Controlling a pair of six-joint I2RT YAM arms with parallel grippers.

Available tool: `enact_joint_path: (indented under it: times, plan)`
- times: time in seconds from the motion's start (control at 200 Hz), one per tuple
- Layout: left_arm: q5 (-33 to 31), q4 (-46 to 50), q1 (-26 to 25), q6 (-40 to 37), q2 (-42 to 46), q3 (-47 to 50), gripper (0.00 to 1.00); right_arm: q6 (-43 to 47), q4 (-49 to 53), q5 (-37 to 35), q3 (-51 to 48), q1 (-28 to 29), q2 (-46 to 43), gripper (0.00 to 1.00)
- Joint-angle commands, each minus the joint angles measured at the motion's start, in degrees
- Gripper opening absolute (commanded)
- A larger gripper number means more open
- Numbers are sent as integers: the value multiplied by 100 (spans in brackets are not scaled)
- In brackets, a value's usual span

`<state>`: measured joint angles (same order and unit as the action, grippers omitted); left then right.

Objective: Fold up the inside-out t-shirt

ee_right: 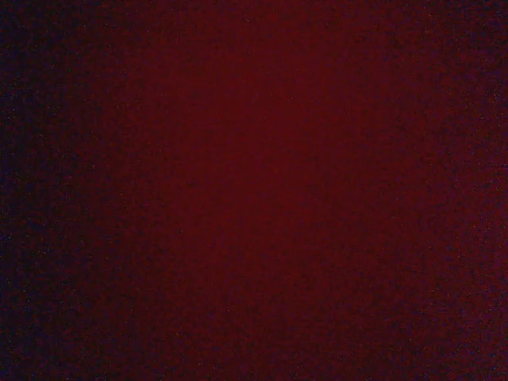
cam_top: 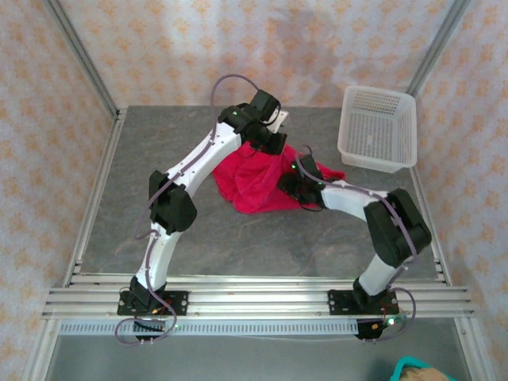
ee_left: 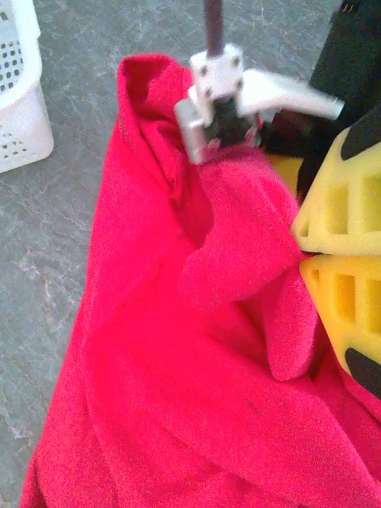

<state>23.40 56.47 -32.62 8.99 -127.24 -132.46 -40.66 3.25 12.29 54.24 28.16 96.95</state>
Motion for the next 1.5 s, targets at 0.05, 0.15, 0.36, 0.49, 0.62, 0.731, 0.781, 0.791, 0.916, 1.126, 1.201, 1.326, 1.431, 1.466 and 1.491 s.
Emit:
enact_joint_path:
  times: [0.05, 0.15, 0.36, 0.49, 0.62, 0.731, 0.781, 0.791, 0.916, 1.126, 1.201, 1.326, 1.431, 1.466, 1.491]
  plan:
    - [-37, 353, 25, -85, 324, -177, 0, 9, 9, -948, 759, -65, 205, 62]
    - [-55, 336, 37, -133, 418, -32, 0, 105, 185, -1194, 787, -82, 55, 58]
    - [-33, 305, 127, -135, 437, 63, 0, 182, 118, -1280, 521, -203, -164, 51]
    - [40, 282, 126, -117, 437, 30, 0, 208, -24, -1093, 682, -284, 221, 56]
    - [33, 319, 139, -134, 446, 12, 0, 140, -90, -942, 1031, -319, 834, 56]
    - [87, 376, 175, -160, 487, 51, 0, 96, -98, -819, 1199, -419, 1070, 42]
    - [179, 378, 232, -145, 527, 100, 0, 93, -52, -754, 1212, -461, 974, 26]
    - [199, 375, 235, -144, 536, 109, 0, 98, -28, -748, 1210, -467, 938, 23]
    - [139, 343, 422, -170, 629, 89, 0, 340, 889, -387, 1414, -548, 138, 0]
    - [-168, 320, 919, -141, 309, -211, 0, 944, 2806, 879, 2165, -912, -1875, 0]
    - [-173, 313, 1057, -75, 151, -229, 0, 748, 2881, 1519, 2274, -1230, -2485, 0]
    - [-150, 276, 1100, -2, -13, -156, 0, 300, 2873, 2234, 2604, -1749, -3196, 0]
    - [55, 104, 1091, 128, 8, 74, 0, -109, 2443, 2706, 2591, -1929, -3293, 0]
    - [80, 58, 1078, 144, 44, 157, 0, -129, 2330, 2679, 2484, -1929, -3259, 0]
    - [91, 35, 1069, 146, 66, 208, 0, -138, 2254, 2631, 2364, -1929, -3221, 0]
